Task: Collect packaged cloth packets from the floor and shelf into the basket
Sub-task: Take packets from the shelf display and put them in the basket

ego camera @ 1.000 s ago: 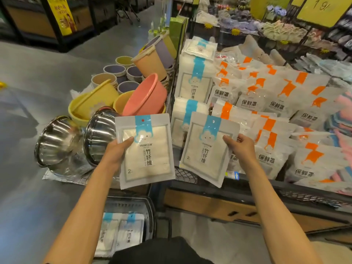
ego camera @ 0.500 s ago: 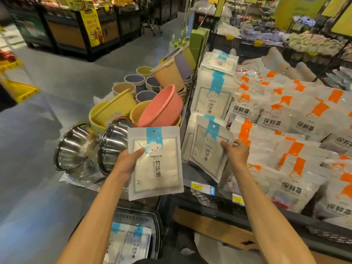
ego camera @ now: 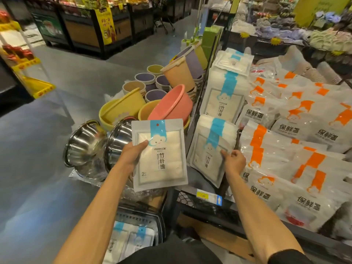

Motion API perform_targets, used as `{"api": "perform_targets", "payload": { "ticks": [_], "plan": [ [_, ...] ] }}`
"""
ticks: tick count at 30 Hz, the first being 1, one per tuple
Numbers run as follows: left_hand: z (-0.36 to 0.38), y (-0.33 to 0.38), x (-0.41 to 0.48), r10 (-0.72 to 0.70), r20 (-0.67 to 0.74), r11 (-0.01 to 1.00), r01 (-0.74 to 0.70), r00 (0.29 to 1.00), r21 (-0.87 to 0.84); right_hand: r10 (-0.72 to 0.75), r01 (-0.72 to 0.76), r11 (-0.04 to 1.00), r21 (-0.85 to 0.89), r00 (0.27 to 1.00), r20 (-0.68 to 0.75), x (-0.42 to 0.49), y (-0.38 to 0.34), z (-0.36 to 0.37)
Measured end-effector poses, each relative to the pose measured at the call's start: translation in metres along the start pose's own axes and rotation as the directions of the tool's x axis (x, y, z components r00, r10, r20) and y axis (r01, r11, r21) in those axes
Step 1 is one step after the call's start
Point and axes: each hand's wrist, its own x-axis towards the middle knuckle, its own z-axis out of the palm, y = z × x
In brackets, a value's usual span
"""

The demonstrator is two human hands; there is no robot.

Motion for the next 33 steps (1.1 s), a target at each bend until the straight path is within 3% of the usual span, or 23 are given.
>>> {"api": "perform_targets", "payload": {
  "ticks": [7,15,19,24,28,33],
  "plan": [
    [-0.012,0.000,0.014,-0.008,-0.040,1.000,0.009,0.999,0.020,0.048,-0.048,0.999,-0.013,0.998,0.038,0.000,0.016,0.025],
    [-0.001,0.001,0.026,-0.022,-0.032,1.000,0.023,0.999,0.019,-0.030,0.049,0.978,-0.202,0.995,0.092,0.010,0.010,0.022],
    [0.002,-0.002,0.027,-0.029,-0.031,0.999,0.030,0.999,0.018,-0.079,0.097,0.976,-0.195,0.992,0.100,0.008,0.004,0.015],
    [0.004,-0.008,0.027,-0.032,-0.033,0.999,0.032,0.999,0.004,-0.155,0.245,0.902,-0.357,0.953,0.261,0.018,-0.006,0.007],
    [0.007,-0.009,0.027,-0.032,-0.030,0.999,0.032,0.999,0.002,-0.117,0.352,0.803,-0.481,0.884,0.452,0.033,-0.013,0.008],
    [0.004,-0.010,0.027,-0.030,-0.044,1.000,0.030,0.999,-0.003,-0.048,0.367,0.755,-0.543,0.857,0.513,0.042,-0.018,0.014]
  ]
}}
